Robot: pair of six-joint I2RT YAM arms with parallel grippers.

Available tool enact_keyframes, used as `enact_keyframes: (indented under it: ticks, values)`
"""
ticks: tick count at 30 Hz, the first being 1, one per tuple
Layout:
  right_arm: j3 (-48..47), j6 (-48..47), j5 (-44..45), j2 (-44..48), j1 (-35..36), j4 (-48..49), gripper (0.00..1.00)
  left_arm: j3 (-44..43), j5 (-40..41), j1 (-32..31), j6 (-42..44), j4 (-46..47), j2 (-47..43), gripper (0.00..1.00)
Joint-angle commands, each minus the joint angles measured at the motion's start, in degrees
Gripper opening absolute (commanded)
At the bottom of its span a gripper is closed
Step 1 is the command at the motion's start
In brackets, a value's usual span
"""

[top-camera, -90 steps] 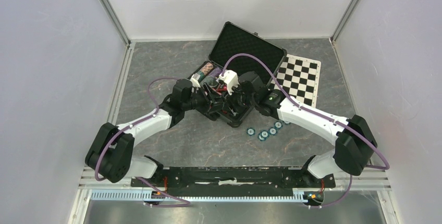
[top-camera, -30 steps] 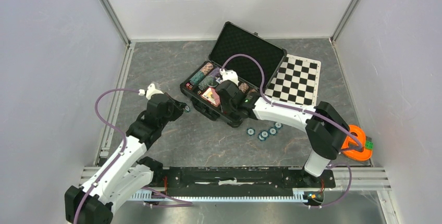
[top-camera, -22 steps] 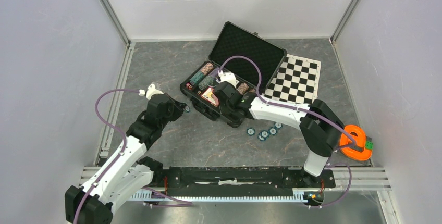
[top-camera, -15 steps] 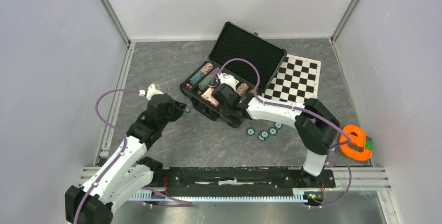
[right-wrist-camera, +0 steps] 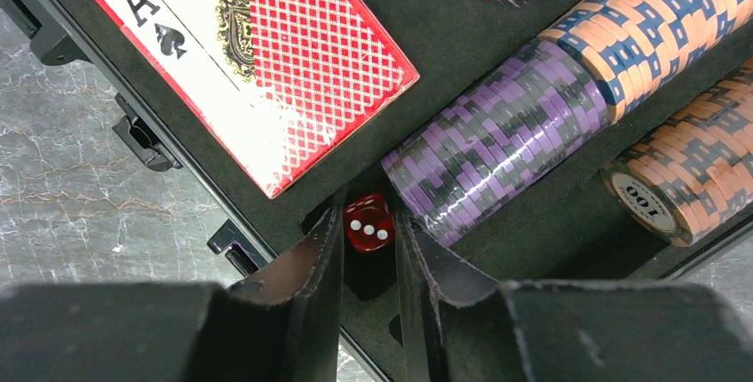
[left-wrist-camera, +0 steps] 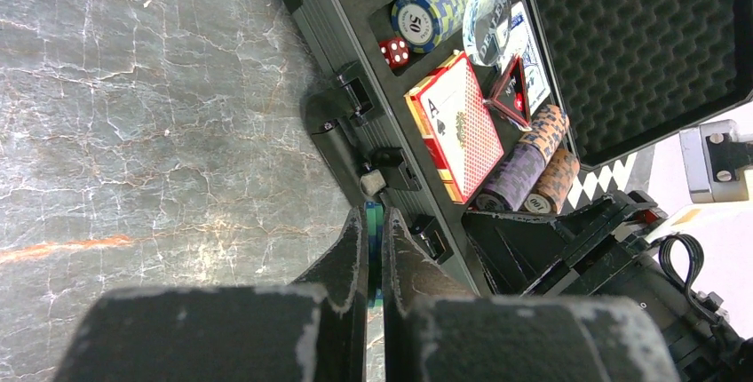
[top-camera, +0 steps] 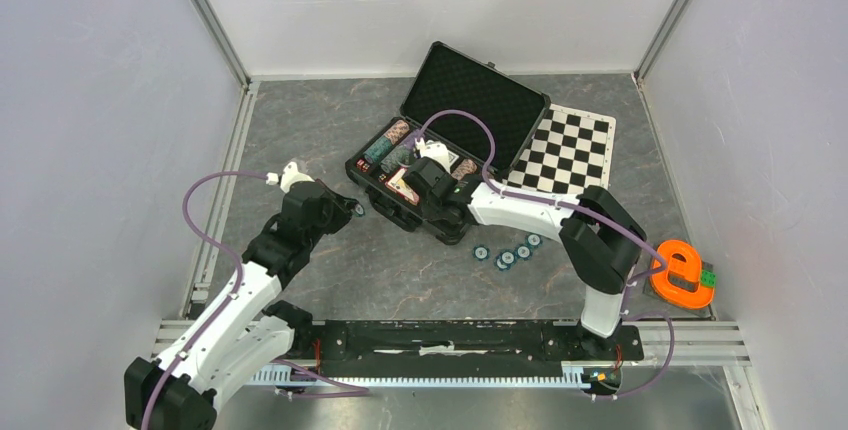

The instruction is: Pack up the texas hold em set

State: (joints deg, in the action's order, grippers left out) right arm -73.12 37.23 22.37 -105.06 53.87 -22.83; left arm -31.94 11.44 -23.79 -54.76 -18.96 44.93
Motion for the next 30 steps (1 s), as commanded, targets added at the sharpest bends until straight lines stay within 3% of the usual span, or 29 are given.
enact_keyframes:
  ticks: [1, 12, 17, 21, 30]
  values:
    - [-1.4, -0.4, 0.8, 3.0, -0.1, -0.9, 0.28, -0.2, 0.1, 0.2, 1.6, 2.3, -0.9, 0.02]
    - [3.9, -4.3, 2.4, 15.3, -1.3, 1.1, 0.26, -0.4, -2.0, 0.2, 1.6, 3.6, 0.6, 0.02]
    - [10.2, -4.8, 2.4, 18.8, -4.0, 1.4, 0.26, -0.8, -7.7, 0.1, 1.0, 6.9, 3.3, 0.02]
    - [15.4, -5.4, 0.2, 20.5, -5.9, 4.2, 0.26, -1.1, -11.1, -0.1, -0.4, 10.1, 6.3, 0.02]
    - [21.8, -9.6, -8.2, 19.5, -10.4, 13.9, 0.19, -0.9, -8.5, -3.5, -2.2, 11.9, 8.6, 0.02]
